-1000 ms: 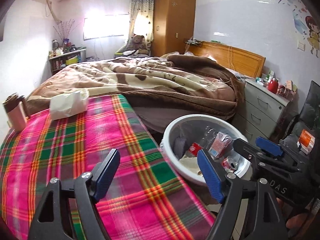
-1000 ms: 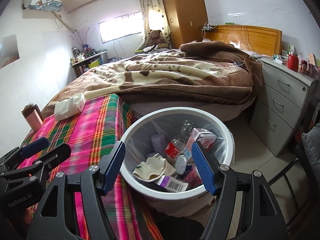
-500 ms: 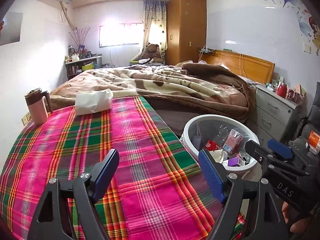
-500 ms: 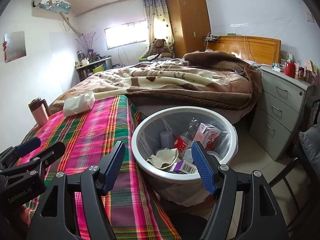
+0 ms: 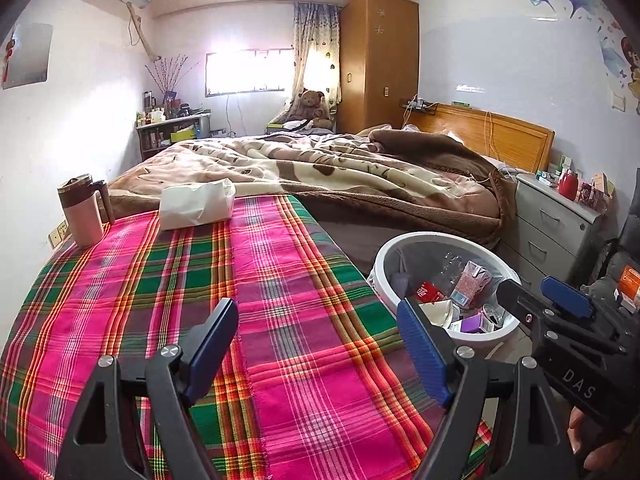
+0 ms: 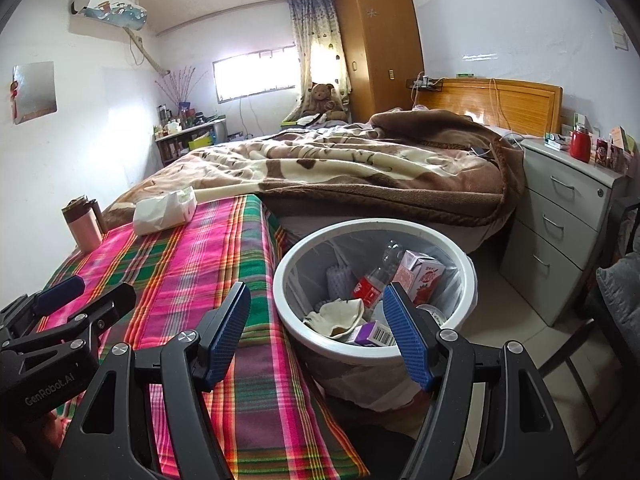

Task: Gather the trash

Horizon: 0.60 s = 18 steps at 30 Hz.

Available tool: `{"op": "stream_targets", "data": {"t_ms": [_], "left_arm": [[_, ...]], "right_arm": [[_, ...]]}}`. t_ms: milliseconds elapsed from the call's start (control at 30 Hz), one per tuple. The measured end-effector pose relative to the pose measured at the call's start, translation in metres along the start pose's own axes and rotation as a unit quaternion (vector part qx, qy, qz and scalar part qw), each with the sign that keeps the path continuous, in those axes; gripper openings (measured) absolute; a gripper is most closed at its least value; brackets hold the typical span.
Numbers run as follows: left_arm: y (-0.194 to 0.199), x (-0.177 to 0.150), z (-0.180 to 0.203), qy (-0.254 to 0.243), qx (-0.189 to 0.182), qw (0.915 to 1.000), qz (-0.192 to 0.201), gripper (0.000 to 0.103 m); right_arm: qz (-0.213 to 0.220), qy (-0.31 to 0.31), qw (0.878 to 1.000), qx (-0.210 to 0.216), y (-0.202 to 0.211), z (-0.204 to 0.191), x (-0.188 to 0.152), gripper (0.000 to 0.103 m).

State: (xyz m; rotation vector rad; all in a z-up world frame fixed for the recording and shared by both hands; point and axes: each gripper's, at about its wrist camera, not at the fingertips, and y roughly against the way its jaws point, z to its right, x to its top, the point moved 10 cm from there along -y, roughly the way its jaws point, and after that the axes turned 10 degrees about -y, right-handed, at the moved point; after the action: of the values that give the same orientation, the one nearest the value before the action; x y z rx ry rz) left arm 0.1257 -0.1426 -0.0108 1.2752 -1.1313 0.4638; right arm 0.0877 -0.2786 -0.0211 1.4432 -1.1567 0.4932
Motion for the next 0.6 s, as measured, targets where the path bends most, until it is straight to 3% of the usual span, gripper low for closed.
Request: {"op": "stream_targets", "data": {"t_ms": [600], "left_arm": [[0.0018,-0.0006,-0.0021,0.001,0.003,1.0,0.001,0.083]], "right_arm": [[-0.002,-0.003,1.0,0.004,0.0031,-0.0019,0.0005,0.07]]}}
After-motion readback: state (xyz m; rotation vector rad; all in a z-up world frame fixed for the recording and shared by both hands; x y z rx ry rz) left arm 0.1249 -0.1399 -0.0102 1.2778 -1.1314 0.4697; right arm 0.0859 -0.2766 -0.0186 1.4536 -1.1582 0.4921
